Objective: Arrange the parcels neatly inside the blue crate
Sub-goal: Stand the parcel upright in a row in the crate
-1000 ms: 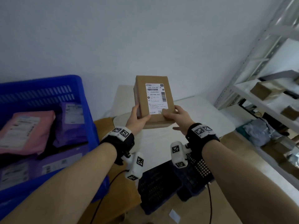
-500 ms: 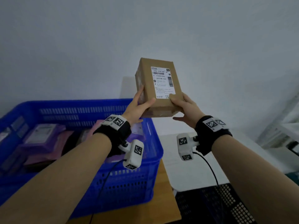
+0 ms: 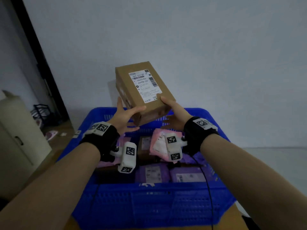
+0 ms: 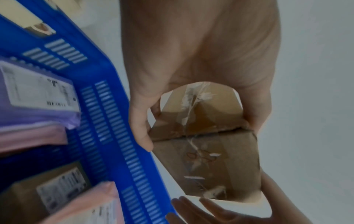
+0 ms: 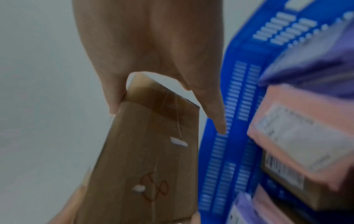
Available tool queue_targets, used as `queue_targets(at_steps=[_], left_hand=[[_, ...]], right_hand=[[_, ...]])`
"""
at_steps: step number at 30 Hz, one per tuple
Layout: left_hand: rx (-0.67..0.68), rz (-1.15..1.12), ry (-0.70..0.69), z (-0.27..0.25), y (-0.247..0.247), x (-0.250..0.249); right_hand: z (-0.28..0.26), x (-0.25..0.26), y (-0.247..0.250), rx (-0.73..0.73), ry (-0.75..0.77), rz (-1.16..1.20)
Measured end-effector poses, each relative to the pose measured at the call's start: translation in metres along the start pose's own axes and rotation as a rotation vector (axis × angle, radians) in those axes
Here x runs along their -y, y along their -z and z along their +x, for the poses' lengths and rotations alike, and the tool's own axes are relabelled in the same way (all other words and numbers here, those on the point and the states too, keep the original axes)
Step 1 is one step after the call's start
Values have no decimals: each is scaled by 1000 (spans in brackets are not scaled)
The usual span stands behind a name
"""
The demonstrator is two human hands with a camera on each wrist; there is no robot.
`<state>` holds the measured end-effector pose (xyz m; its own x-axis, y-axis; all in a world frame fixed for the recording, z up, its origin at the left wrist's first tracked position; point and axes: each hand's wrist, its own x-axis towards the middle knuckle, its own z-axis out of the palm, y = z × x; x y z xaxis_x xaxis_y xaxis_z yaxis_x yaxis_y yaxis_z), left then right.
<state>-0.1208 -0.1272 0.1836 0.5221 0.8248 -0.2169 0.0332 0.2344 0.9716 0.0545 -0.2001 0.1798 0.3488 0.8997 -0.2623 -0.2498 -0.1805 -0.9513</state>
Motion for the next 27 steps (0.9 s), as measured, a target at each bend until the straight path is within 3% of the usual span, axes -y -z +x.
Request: queue_targets(at_steps=[5,10,19,24,27], left_hand=[[-32,49,-32,5,52,4],[66,92,64,15,94,12],[-151,245,155,54,149,24],[-87,338,268,66,155,33],[27,460,400,70,151,37]], right_hand=[[22,-11,-58,58,-24,43],[42,-17,-79,74,-63,48],[72,-31,-48,87,-276,-96],[82,-30,-26,182,-406,-343],[89,-37,-12,266,-481,-464]])
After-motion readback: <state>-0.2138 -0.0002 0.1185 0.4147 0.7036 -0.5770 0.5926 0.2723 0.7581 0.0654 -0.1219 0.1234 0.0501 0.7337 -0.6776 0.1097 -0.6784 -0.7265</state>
